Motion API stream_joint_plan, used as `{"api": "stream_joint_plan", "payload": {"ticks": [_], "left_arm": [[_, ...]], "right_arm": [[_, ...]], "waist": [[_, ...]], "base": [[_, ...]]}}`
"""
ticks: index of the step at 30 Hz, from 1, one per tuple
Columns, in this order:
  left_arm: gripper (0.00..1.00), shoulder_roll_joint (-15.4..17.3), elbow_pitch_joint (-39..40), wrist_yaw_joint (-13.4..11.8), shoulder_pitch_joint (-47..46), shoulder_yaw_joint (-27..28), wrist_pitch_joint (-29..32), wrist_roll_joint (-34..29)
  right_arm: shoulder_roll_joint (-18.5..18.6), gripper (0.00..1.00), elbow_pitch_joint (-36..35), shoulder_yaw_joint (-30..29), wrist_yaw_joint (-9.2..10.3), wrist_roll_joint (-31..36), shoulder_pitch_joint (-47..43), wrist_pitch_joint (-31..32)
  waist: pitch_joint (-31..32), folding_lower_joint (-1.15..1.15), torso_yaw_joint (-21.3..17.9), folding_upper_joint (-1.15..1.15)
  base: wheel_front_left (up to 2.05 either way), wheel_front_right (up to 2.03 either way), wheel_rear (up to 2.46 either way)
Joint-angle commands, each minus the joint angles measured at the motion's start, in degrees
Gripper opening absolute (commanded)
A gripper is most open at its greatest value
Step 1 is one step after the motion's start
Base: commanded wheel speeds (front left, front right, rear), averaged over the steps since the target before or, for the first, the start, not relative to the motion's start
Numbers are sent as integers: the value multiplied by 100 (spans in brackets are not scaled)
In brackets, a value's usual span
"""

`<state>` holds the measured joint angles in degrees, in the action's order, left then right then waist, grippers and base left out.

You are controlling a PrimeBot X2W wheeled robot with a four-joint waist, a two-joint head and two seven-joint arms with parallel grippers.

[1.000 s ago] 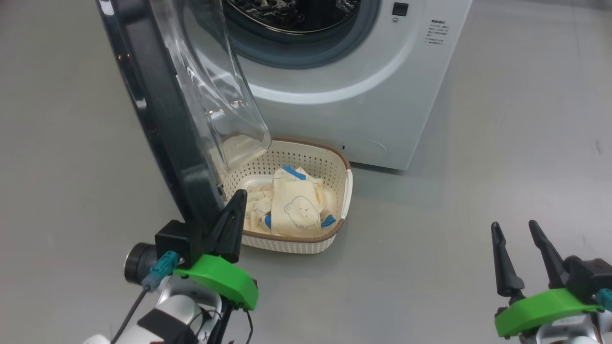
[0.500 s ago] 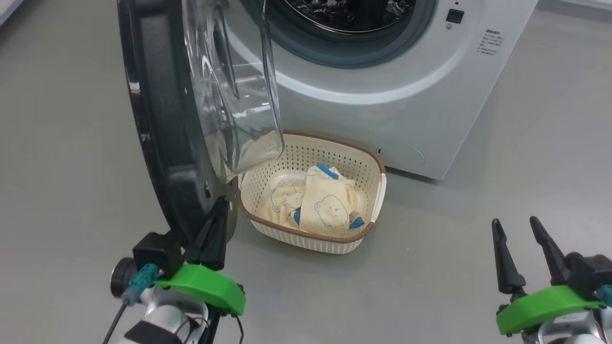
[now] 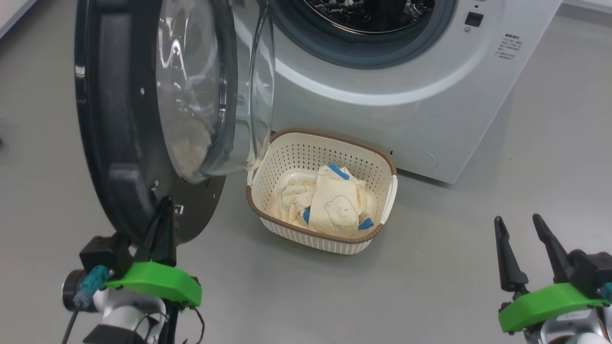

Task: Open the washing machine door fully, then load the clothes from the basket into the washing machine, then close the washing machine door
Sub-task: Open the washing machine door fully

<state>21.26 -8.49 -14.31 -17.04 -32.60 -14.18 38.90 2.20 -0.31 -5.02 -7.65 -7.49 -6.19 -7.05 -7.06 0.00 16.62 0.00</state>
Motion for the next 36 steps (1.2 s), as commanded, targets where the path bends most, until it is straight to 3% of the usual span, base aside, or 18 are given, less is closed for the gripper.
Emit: {"api": "stream_joint_plan", "payload": {"ticks": [1,9,27,36], "left_arm": [[0,267,67,-1897,-131,434,-79,-46],[0,268,-70,-1808,-58,1034,-81,-135],[0,196,-1060,-1184,-518,2006,-82,-248],[0,366,-1862,-783,-1058,2088,-72,-215]], "right_arm": [[67,100,-222,95,16,27,176,-4],[67,100,-234,75,16,-5,180,-2],[67,100,-271,73,16,25,354,36],[67,100,-274,51,16,44,453,58]], "waist": [[-5,0,1,0],[-32,0,-13,0],[-336,0,-194,0],[-479,0,-307,0]], "base": [[0,0,0],[0,0,0],[0,0,0],[0,0,0]]}}
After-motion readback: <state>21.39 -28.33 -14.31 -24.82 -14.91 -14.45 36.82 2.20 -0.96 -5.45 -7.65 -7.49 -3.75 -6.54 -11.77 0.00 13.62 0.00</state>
